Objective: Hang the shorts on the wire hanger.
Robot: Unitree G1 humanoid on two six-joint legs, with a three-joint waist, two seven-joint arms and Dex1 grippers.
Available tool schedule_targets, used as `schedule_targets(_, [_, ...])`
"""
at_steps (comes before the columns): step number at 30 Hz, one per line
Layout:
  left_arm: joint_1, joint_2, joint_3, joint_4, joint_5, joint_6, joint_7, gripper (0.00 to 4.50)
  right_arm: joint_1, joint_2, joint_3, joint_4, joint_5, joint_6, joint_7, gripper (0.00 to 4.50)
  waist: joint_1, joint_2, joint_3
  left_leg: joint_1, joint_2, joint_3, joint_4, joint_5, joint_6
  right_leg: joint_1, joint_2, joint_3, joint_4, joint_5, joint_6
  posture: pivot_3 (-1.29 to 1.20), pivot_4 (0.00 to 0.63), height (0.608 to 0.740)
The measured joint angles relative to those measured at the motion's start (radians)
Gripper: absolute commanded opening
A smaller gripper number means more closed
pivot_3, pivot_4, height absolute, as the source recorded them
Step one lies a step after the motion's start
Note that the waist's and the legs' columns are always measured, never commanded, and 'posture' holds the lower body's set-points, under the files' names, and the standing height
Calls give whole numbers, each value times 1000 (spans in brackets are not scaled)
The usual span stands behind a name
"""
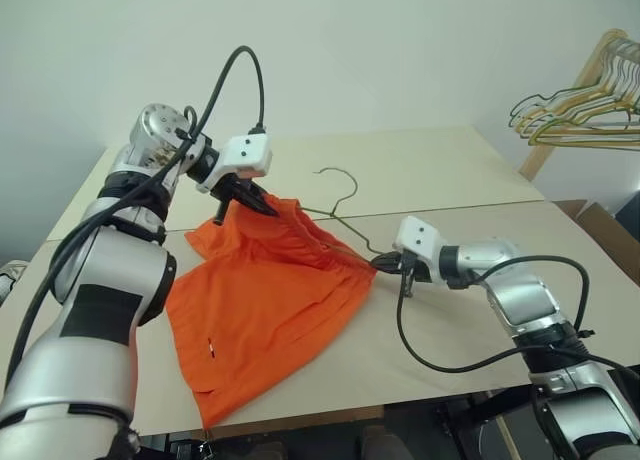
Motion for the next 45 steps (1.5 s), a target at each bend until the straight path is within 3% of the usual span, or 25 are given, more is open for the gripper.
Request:
schedule_targets(7, [0, 7, 0, -2, -3, -19, 0, 0, 5, 7, -18, 0, 15, -29, -4, 3165, 0, 0, 0, 0, 0, 0, 2, 0, 0, 0, 0, 0, 0, 0, 0, -86, 0, 740])
schedule_targets(18, [48, 86, 0, -53, -89, -19, 0, 0, 94, -41, -292, 102, 175, 89, -58, 3165, 3, 0, 0, 0, 0, -2, 3, -1, 2, 1, 0, 0, 1, 0, 0, -82, 0, 740])
schedule_targets(22, [52, 109, 1, -67, -119, -18, 0, 0, 159, -15, -290, 100, 267, 248, -29, 3165, 1, 0, 0, 0, 0, -2, 4, -2, 3, 1, 1, 1, 1, 0, 0, -72, 0, 740])
schedule_targets(27, [52, 109, 0, -79, -123, -18, 0, 0, 160, 104, -279, 50, 376, 425, -57, 3165, -4, 0, 0, 1, 0, -2, 4, -2, 4, 1, 1, 3, 2, 0, 0, -61, 0, 740])
schedule_targets(34, [59, 114, 7, -83, -125, -17, 0, 0, 150, 235, -244, 46, 408, 501, -153, 3165, 1, 0, 0, 1, -2, -3, 4, -2, 3, -1, -1, 3, 6, 1, 1, -48, 0, 740])
schedule_targets(37, [66, 115, 10, -85, -126, -16, 0, 0, 127, 261, -244, 72, 409, 507, -179, 2569, 1, 0, 0, 0, -2, -3, 5, -2, 3, -1, -1, 3, 6, 1, 2, -48, 0, 740])
schedule_targets(45, [75, 116, 21, -90, -127, -14, 0, 0, 96, 281, -251, 127, 418, 524, -212, 26, 0, 0, 0, 1, -3, -3, 5, -2, 3, -1, -1, 2, 7, 1, 2, -52, 0, 740])
